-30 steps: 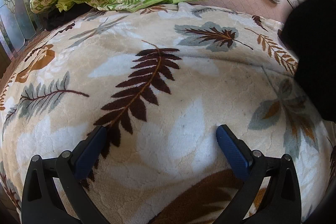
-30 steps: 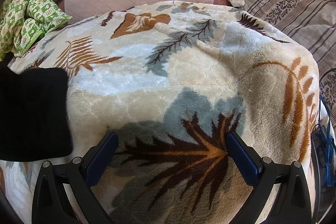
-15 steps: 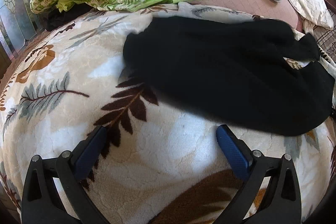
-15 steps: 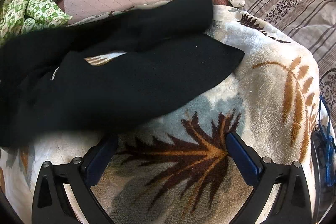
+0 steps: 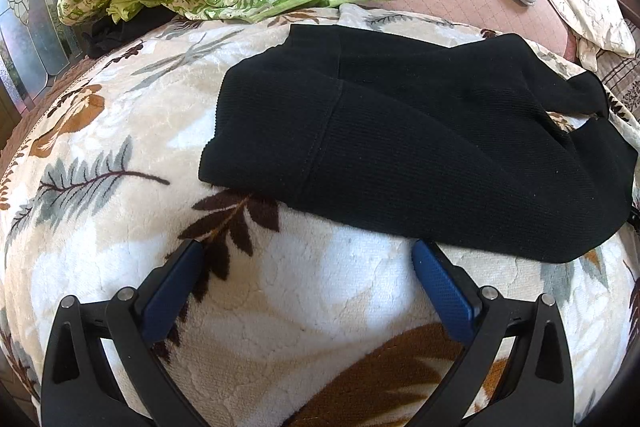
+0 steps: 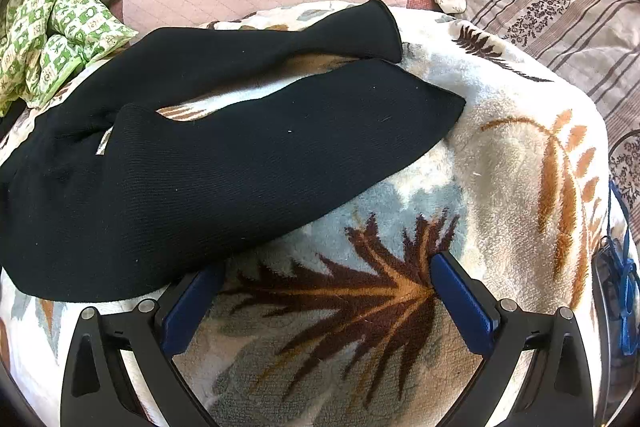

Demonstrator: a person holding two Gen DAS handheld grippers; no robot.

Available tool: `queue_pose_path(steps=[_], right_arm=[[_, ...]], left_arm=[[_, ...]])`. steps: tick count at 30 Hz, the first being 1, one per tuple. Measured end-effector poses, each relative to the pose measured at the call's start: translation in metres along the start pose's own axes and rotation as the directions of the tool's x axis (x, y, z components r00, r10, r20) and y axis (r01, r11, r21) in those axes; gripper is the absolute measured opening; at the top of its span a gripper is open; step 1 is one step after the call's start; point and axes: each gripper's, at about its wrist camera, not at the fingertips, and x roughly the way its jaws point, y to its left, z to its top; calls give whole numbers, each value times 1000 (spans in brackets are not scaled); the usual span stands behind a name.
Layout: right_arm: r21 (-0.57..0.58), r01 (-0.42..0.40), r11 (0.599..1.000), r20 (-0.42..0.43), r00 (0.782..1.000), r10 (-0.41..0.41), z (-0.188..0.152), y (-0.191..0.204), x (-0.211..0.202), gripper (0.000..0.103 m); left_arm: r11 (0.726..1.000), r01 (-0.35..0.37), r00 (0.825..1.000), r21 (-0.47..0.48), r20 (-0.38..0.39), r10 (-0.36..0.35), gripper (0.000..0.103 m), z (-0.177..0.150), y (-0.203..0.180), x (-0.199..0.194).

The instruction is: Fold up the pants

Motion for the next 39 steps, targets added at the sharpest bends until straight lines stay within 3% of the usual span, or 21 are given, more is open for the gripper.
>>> queue_pose_path(steps=[11, 18, 25, 39], right_arm=[[-1, -5, 1000, -4, 1000, 4, 0, 0, -1, 102], [3, -44, 999, 0, 999, 44, -2, -5, -26, 103], [38, -154, 987, 54, 987, 152, 1, -8, -52, 103], [-1, -145, 989, 108, 984, 144, 6, 0, -67, 103]], left_arm=[[1000, 1, 999, 13, -38, -1, 103, -4, -3, -18], [1000, 17, 998, 18, 59, -18, 103, 4, -13, -66], [998, 51, 994, 32, 98, -54, 103, 17, -33, -79], [995, 84, 988, 51, 123, -89, 103, 16, -57, -81]])
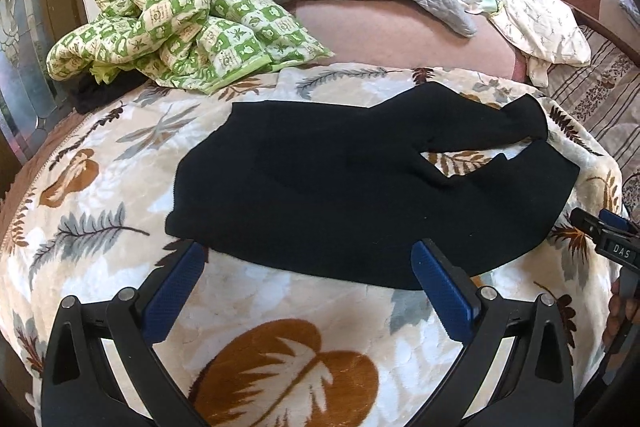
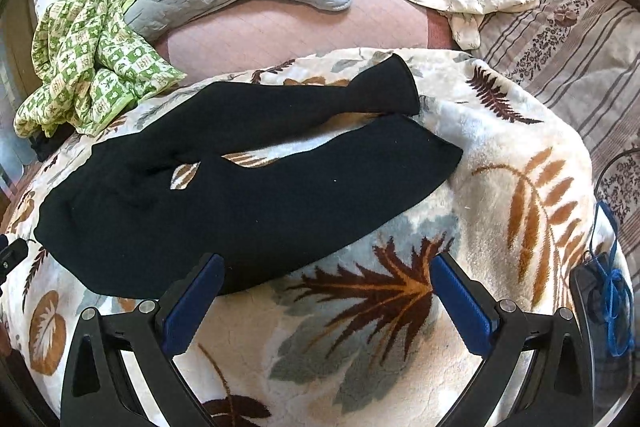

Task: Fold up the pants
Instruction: 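Move both grippers toward the waistband of the black pants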

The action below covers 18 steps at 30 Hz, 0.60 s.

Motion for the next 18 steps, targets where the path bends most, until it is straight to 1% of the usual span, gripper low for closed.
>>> queue_pose_path(steps=[3, 6, 12, 15, 18], right_arm=[[0, 12, 1000, -9, 1000, -12, 0, 1, 3, 103], [6, 4, 1000, -13, 1000, -3, 0, 0, 5, 103], [-10, 11, 1000, -16, 1000, -11, 0, 4, 8, 103], [-15, 10, 1000, -24, 1000, -10, -1, 5, 10, 103], [-3, 1, 1000, -31, 1000, -1, -3, 0, 12, 102]], left_arm=[[1000, 11, 1000, -18, -4, -11, 103, -3, 3, 2], [999, 19, 1000, -33, -11, -20, 103, -5, 7, 4], [995, 50, 998, -91, -34, -53, 103, -11, 17, 11], [989, 73, 996, -129, -39, -79, 103, -16, 26, 14], [973, 108, 991, -204, -58, -122, 103, -21, 43, 23]])
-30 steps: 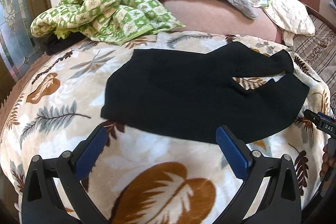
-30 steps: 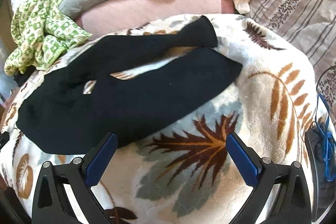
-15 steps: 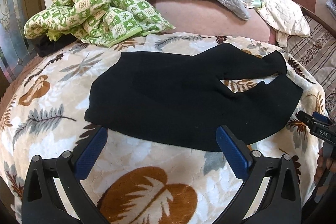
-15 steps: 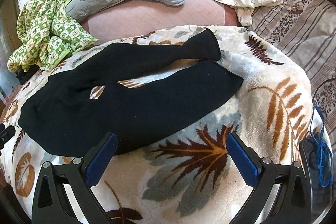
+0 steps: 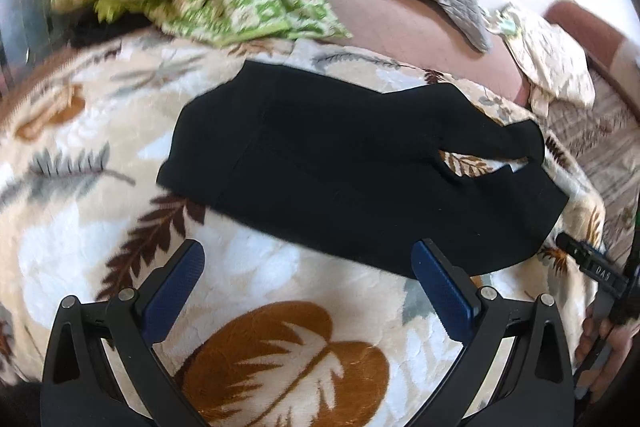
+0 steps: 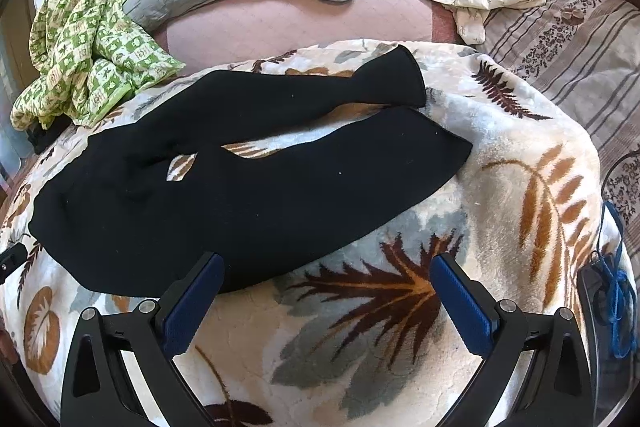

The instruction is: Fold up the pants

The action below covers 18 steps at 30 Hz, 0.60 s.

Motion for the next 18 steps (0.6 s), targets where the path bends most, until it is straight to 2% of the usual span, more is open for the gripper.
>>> queue_pose_path(steps=[2, 6, 10, 12, 16, 18], right_arm=[[40, -28, 999, -5, 1000, 28, -1, -8, 2, 102], [148, -84, 985, -46, 995, 92, -4, -27, 11, 102], [243, -126, 962, -51, 989, 142, -4, -42, 22, 102], [276, -139, 951, -49, 986, 159, -3, -46, 30, 102], [257, -145, 955, -38, 986, 160, 6, -42, 40, 102], [251, -141, 958, -33, 987, 154, 10, -40, 47, 103]], left_arm=[[997, 11, 1000, -79, -20, -12, 103, -2, 18, 6], [977, -22, 998, -210, -61, 9, 103, -5, 50, 21], [970, -7, 1000, -241, -13, 4, 103, 5, 55, 24], [965, 25, 1000, -261, 1, -25, 103, 13, 56, 31], [953, 54, 999, -298, 10, -53, 103, 29, 56, 50], [938, 67, 998, -342, 2, -70, 101, 36, 59, 61]])
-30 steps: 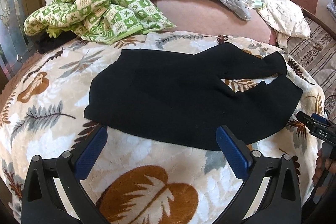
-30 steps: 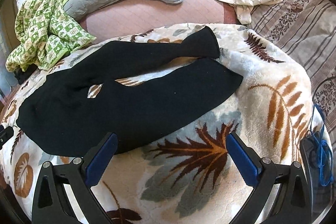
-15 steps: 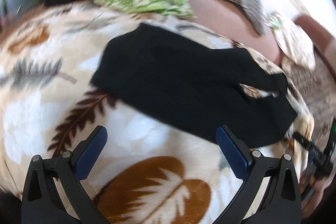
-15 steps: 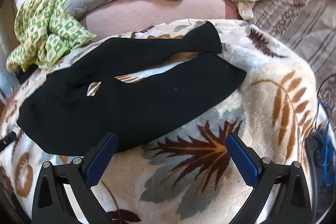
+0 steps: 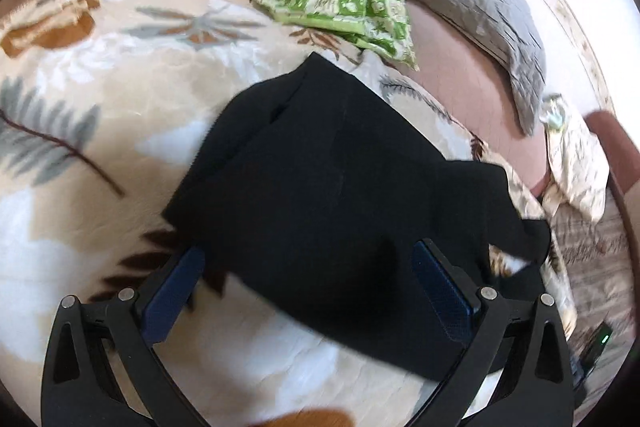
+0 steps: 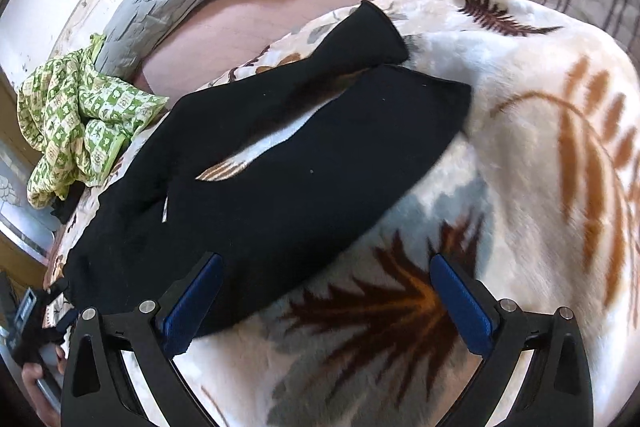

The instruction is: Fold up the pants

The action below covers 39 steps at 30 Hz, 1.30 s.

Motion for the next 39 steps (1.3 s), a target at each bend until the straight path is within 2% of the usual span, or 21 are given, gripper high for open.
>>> queue_pose_path(steps=[1, 2, 3, 4, 5, 7, 8, 9, 10, 12, 18, 22, 25, 26, 28, 29, 30, 32, 34, 36, 39], right_arm=[[-1, 3, 1000, 3, 1000, -3, 2, 1, 2, 103], [3, 3, 1000, 10, 1000, -3, 3, 1, 4, 102], [9, 0, 1000, 20, 1000, 0, 6, 2, 7, 102], [13, 0, 1000, 28, 1000, -1, 7, 2, 9, 101], [10, 6, 1000, 39, 999, -7, 9, 4, 12, 95], [-1, 26, 1000, 44, 999, -26, 11, 5, 15, 70], [8, 26, 1000, 45, 999, -26, 12, 3, 15, 40], [29, 5, 1000, 44, 999, -6, 12, -1, 13, 6], [70, -42, 997, 40, 998, 39, 12, -7, 11, 4], [118, -82, 990, 47, 996, 77, 9, -12, 2, 4], [34, -92, 995, 33, 995, 91, -10, 5, -46, 4], [18, -117, 993, -18, 993, 117, -42, 12, -66, 5], [39, -75, 996, -70, 995, 78, -63, 3, -59, 15], [52, -56, 997, -80, 995, 60, -64, -3, -58, 21], [88, -60, 994, -65, 996, 66, -65, -14, -63, 25], [108, -43, 993, -47, 998, 49, -63, -21, -68, 35], [120, -15, 993, -29, 999, 18, -61, -25, -72, 51], [142, 31, 989, 14, 999, -34, -58, -37, -80, 61], [139, 44, 989, 14, 999, -46, -53, -44, -78, 56], [118, 65, 991, 5, 998, -66, -48, -47, -74, 5], [122, 85, 989, 5, 996, -86, -48, -47, -76, 4]], left_arm=[[1000, -13, 1000, -10, 8, 13, 86, 2, -1, 2], [999, -37, 999, -4, 6, 37, 54, 3, -4, 4], [997, -69, 997, 18, -16, 69, 40, 4, -7, 7], [996, -87, 996, 35, -35, 88, 32, 3, -10, 10], [995, -89, 995, 43, -35, 91, 25, 3, -11, 10], [995, -71, 996, 68, -42, 74, 13, 1, -14, 6], [994, -73, 997, 80, -34, 76, 12, 1, -16, 2], [994, -74, 997, 85, -26, 77, 12, 1, -16, -1], [994, -67, 997, 83, -24, 69, 11, 1, -15, -5], [996, -44, 999, 75, -23, 46, 11, 3, -13, -18], [991, -39, 999, 125, -8, 41, 11, 3, 4, -64], [990, -73, 995, 118, -53, 80, 11, -12, 33, -73], [992, -83, 992, 100, -89, 92, 11, -25, 46, -65], [992, -84, 991, 98, -93, 93, 12, -29, 47, -64], [991, -91, 991, 97, -84, 99, 13, -33, 49, -65], [991, -90, 992, 97, -81, 98, 15, -33, 50, -66], [995, -80, 992, 67, -95, 86, 16, -32, 51, -67], [993, -99, 990, 65, -92, 105, 23, -32, 53, -69], [992, -110, 989, 57, -92, 114, 26, -33, 57, -71], [992, -115, 989, 45, -93, 119, 30, -34, 60, -74], [992, -127, 988, 25, -88, 128, 38, -38, 67, -83]])
